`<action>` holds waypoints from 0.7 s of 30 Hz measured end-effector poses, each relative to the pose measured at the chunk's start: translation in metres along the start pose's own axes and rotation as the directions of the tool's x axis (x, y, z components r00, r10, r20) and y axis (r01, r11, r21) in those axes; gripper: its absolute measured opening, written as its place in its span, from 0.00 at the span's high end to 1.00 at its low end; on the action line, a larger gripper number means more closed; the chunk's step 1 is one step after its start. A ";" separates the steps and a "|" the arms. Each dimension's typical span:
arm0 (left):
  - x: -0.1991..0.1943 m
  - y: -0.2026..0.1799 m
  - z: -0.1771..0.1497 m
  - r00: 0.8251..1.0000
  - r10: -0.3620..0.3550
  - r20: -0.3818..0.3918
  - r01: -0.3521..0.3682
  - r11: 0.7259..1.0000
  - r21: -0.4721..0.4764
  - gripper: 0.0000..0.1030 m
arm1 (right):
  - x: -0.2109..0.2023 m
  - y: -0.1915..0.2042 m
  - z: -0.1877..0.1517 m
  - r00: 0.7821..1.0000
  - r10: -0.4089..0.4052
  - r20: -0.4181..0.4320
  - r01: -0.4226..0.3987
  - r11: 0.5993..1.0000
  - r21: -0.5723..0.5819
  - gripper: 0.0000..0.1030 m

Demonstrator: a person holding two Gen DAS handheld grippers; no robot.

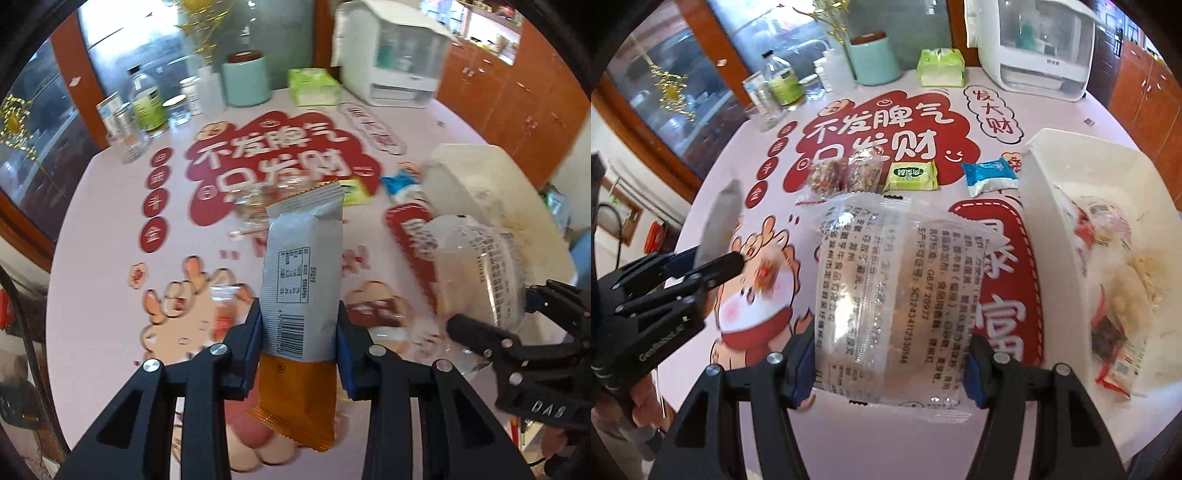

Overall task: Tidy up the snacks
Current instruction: 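Carry the large clear bag over the bin and open the right tool while the left carries the bar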

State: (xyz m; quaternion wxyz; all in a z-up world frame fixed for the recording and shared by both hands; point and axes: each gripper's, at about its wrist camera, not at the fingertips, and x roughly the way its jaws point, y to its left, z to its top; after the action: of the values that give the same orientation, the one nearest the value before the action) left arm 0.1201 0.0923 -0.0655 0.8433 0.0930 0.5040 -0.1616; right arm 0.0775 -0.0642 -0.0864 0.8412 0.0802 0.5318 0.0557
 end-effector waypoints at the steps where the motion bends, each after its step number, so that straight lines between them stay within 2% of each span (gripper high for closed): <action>1: -0.004 -0.010 0.001 1.000 -0.011 0.003 0.011 1.000 0.008 0.67 | -0.008 -0.005 -0.005 1.000 0.001 0.008 -0.001 1.000 0.000 0.38; 10: -0.025 -0.124 0.026 0.992 -0.113 0.050 0.107 0.989 0.102 0.67 | -0.067 -0.074 -0.023 0.994 -0.042 0.099 0.038 0.998 0.047 0.38; 16: -0.020 -0.201 0.045 0.987 -0.158 0.037 0.152 0.978 0.141 0.67 | -0.094 -0.138 -0.028 0.987 -0.086 0.139 0.073 0.993 0.091 0.38; 21: -0.010 -0.245 0.059 0.985 -0.169 0.026 0.164 0.978 0.132 0.67 | -0.104 -0.191 -0.021 0.982 -0.118 0.147 0.103 0.989 0.111 0.38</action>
State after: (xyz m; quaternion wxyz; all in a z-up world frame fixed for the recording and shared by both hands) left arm 0.0738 -0.1528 -0.0273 0.8282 0.1022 0.4828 -0.2656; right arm 0.0159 -0.2685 -0.0398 0.8762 0.0978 0.4714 -0.0249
